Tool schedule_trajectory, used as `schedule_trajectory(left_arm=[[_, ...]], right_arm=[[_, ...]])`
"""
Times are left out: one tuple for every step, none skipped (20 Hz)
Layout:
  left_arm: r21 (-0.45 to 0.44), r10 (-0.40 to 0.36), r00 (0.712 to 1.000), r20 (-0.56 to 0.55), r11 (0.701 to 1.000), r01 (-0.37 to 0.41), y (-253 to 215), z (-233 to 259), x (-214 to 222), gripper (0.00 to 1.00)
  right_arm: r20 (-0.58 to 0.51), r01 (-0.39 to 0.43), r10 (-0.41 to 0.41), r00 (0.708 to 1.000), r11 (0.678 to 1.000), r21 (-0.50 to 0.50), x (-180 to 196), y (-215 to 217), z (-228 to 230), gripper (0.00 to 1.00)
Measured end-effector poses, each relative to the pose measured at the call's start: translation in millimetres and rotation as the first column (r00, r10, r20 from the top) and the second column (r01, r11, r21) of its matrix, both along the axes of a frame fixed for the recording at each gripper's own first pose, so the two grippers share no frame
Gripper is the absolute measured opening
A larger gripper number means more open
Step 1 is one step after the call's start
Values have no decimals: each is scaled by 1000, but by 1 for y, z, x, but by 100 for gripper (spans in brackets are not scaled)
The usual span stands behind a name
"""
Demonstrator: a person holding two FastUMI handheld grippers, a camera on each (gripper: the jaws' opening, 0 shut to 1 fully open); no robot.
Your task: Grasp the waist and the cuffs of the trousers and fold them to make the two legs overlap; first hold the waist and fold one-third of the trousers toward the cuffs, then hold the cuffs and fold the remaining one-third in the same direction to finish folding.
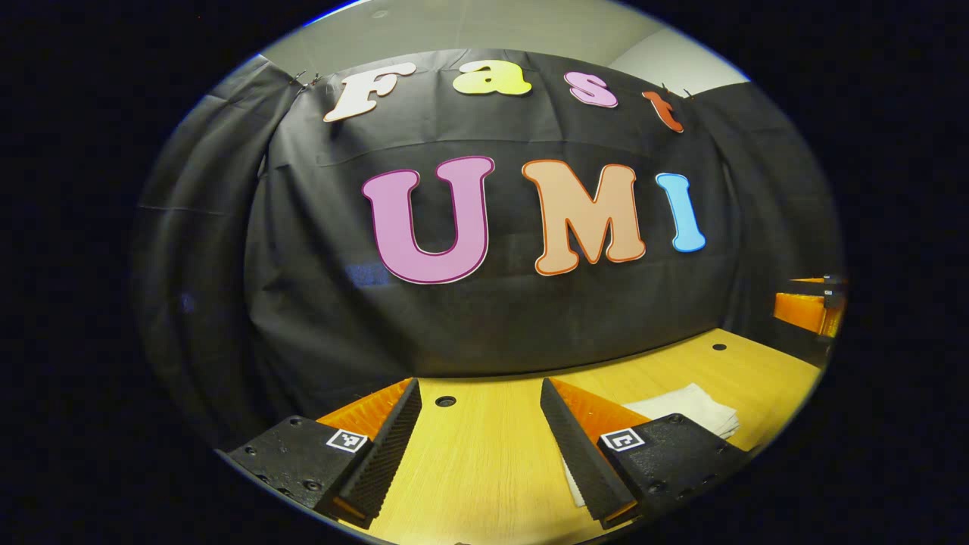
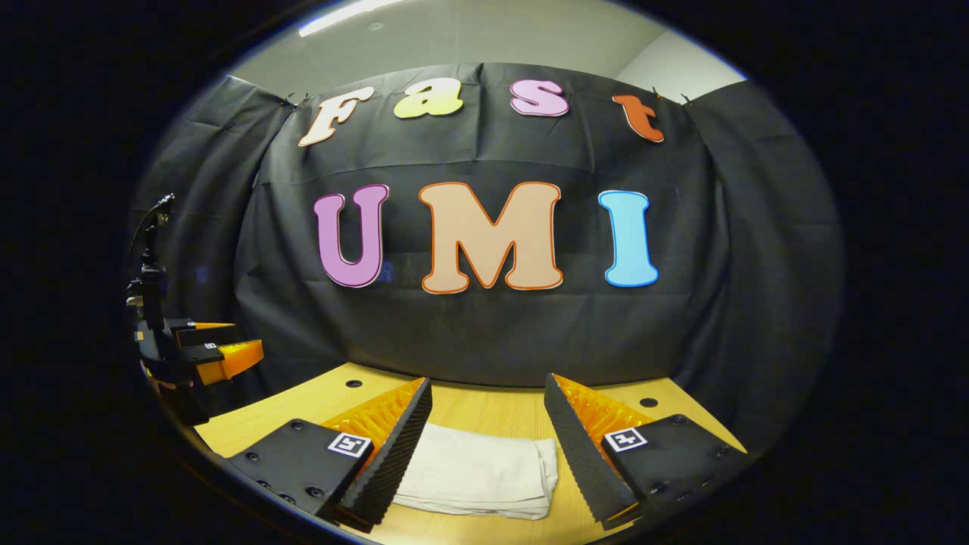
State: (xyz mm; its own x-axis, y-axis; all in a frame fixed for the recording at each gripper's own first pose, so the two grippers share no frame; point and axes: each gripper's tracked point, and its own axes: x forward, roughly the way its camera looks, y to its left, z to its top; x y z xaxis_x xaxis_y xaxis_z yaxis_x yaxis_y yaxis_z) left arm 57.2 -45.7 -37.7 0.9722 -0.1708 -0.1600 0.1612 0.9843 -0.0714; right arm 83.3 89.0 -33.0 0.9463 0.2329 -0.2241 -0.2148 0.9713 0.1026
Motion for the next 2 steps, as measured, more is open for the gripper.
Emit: schedule_trajectory(left_arm=[[-8,7,1000,-1,1000,-7,-3,2,0,95],[-15,24,1000,-16,1000,-24,-4,1,-1,95]], right_arm=[[2,-12,12,1000,1000,3,0,1,-2,94],[-4,-28,28,1000,1000,10,-1,3,-3,96]])
